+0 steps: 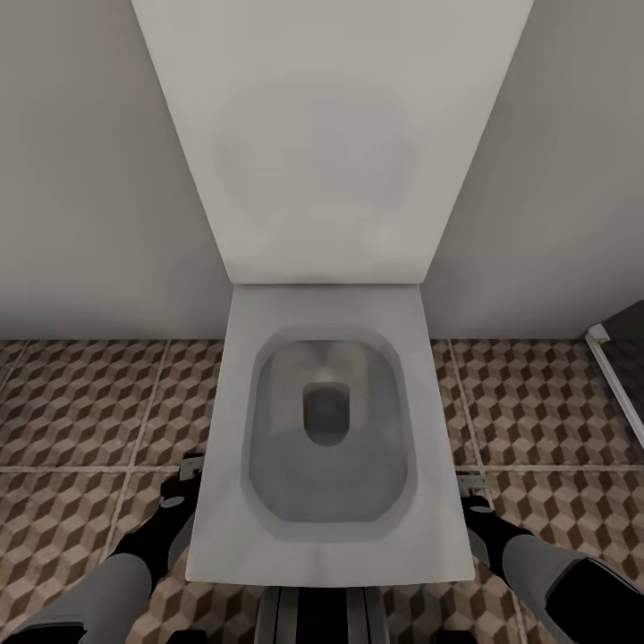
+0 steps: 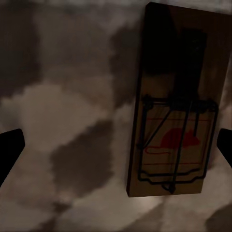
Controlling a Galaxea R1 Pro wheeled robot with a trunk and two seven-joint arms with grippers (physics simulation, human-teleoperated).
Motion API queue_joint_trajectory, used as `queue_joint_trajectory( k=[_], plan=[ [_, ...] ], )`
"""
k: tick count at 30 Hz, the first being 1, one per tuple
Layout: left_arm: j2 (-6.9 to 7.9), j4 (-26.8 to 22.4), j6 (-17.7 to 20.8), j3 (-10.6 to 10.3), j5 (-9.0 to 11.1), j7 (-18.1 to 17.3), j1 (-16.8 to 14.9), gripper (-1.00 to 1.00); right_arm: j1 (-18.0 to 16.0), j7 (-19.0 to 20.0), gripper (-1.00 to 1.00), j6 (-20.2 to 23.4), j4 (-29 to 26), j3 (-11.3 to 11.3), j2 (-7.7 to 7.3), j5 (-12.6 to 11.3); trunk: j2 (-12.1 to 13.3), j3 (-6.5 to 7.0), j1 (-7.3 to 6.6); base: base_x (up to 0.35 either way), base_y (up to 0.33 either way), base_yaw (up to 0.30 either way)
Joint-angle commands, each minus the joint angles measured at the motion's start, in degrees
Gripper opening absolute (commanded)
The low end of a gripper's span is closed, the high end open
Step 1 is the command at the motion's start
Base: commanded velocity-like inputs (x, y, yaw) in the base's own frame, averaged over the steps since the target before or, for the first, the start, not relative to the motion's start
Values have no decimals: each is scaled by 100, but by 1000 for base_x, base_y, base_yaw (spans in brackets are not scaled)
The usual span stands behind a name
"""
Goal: Take the four mousetraps from the cabinet in the bathroom and place them on the bathroom floor. Make sure all four end up on the same floor surface, and ensure that at least two of them are either under or directly next to the same bathroom sink.
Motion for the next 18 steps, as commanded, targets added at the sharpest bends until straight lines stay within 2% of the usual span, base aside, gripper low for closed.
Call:
queue_joint_trajectory(
  k=[1, 18],
  plan=[
    [0, 1, -12, 2, 27, 13, -1, -100, 0, -15, 100, -8, -4, 48, -1, -49, -1, -3, -1, 0, 0, 0],
    [-5, 127, -24, 0, 25, 13, -1, -100, 0, -15, 100, -8, -4, 48, 4, -47, -1, -3, -1, 0, 0, 0]
  ],
)
